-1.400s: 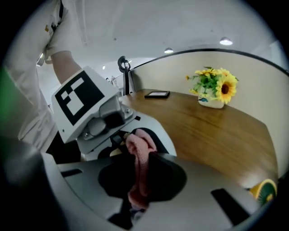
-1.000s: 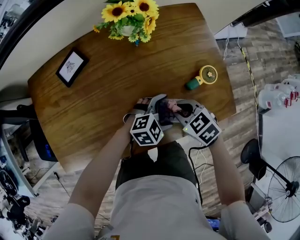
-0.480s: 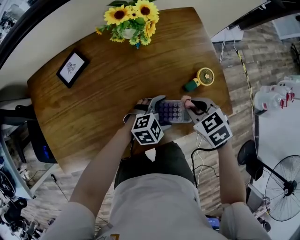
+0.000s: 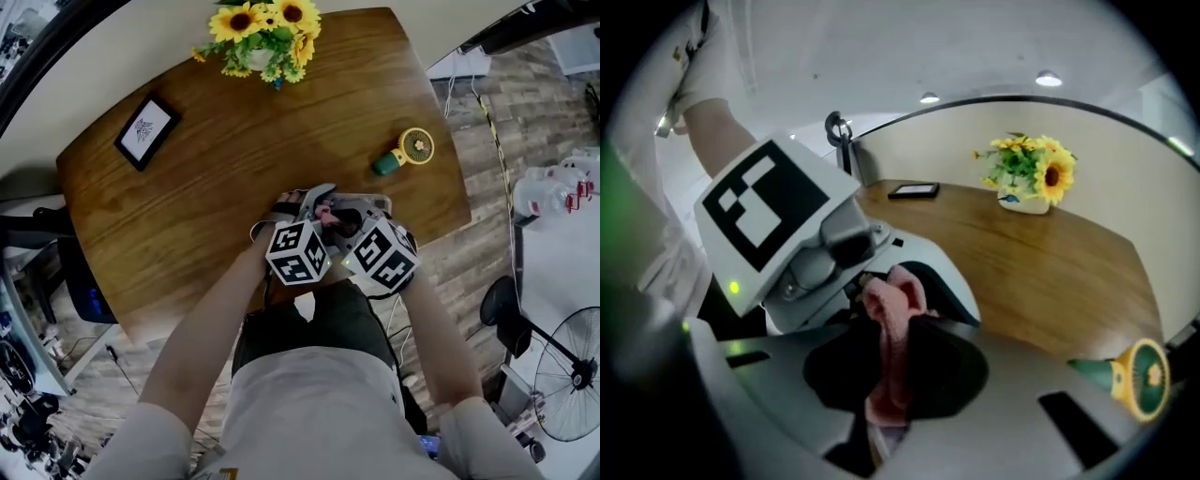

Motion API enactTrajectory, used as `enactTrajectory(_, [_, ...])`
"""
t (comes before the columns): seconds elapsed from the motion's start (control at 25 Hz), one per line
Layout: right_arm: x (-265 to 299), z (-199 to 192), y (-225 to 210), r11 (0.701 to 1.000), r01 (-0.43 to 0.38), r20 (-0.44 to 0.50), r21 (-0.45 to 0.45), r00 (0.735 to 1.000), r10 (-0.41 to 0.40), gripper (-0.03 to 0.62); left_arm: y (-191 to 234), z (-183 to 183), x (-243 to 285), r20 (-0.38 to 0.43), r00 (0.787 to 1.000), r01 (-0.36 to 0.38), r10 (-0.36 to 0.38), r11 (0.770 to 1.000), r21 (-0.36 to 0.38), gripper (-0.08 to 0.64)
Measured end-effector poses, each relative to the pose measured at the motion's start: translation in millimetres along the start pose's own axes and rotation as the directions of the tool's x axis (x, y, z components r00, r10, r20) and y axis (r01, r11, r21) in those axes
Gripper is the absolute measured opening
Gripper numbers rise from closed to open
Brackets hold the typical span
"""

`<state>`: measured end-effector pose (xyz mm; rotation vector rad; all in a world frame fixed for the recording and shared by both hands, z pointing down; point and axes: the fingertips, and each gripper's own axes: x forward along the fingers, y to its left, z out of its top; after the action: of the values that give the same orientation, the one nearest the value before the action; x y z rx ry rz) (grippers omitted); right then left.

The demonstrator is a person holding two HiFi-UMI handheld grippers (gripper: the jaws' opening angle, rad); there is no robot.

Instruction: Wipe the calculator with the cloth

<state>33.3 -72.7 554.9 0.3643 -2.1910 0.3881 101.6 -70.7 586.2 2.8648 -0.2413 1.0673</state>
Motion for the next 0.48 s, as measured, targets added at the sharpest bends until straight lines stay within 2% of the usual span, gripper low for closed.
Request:
enactTrajectory(0.16, [-5, -12, 1, 0.999, 0.006, -0.019, -0.038, 1.0, -0.006, 0.048, 1, -1, 0, 0.0, 1.0, 0.0, 0.0, 1.0, 0.001, 0.494])
enactTrajectory(0.36, [-30, -46, -15, 0.997, 0.066, -0.069, 0.04, 0.996, -0.064, 0.049, 0, -1, 1, 0.0, 1.0, 0.0, 0.0, 1.0, 0.002, 0.494])
enactTrajectory(0.48, [-46, -67, -25, 0.991, 0.126, -0.136, 0.044, 0.984, -0.119, 0.051, 0, -1, 1, 0.0, 1.0, -0.001, 0.001, 1.0, 0.002, 0.494])
